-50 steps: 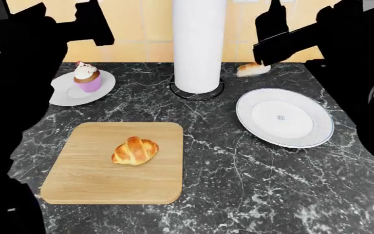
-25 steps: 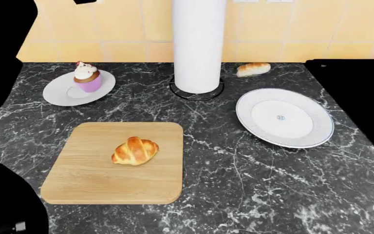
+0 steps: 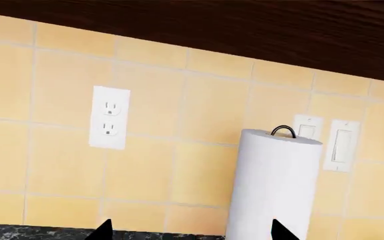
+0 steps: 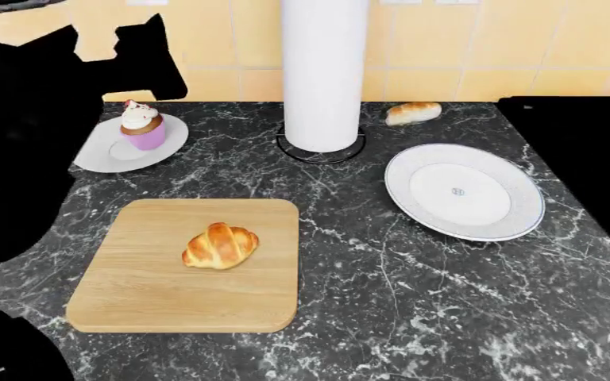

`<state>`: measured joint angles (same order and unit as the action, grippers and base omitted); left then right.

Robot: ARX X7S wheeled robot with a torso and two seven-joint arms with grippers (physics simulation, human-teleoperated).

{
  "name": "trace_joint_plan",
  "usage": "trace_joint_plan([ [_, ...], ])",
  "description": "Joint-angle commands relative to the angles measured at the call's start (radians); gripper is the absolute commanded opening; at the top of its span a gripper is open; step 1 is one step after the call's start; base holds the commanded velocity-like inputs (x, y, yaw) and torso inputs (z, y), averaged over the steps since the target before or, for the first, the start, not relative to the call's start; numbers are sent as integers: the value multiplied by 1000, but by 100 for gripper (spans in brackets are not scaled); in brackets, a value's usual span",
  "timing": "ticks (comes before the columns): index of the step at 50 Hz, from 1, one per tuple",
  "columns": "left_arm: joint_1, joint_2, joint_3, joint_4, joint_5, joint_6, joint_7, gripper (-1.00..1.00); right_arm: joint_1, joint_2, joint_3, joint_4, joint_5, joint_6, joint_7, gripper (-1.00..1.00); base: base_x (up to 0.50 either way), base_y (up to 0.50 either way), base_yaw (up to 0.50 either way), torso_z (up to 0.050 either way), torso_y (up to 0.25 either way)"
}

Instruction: From the different types of pastries on the counter, select a croissant and place it on the cutting board. Then retrieve a jar of jam from the cabinet and place it alongside the croissant on the cutting board.

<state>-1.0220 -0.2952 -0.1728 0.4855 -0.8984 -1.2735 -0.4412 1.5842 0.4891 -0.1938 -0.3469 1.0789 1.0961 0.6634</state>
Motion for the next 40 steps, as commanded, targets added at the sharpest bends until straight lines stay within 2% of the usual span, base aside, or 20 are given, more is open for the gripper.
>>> trace_joint_plan([
  [1, 298, -14, -49, 118, -91, -2, 58, 100, 65, -66, -100, 157, -144, -97, -108, 100, 0, 0, 0, 0, 0],
  [8, 390, -33, -121, 184, -186, -28, 74, 100, 147, -121, -156, 261, -193, -115, -139, 100, 0, 0, 0, 0, 0],
  [15, 448, -46, -105, 156, -158, 28, 146, 100, 216, -157, -196, 335, -231, -124, -157, 100, 0, 0, 0, 0, 0],
  [24, 498, -58, -124, 161, -211, 24, 181, 100, 289, -223, -228, 544, -310, -209, -191, 100, 0, 0, 0, 0, 0],
  [34, 523, -76, -125, 158, -219, 48, 225, 100, 310, -284, -207, 750, -369, -307, -161, 100, 0, 0, 0, 0, 0],
  [40, 518, -75, -112, 131, -198, 65, 233, 100, 323, -277, -155, 714, -303, -218, -110, 100, 0, 0, 0, 0, 0],
])
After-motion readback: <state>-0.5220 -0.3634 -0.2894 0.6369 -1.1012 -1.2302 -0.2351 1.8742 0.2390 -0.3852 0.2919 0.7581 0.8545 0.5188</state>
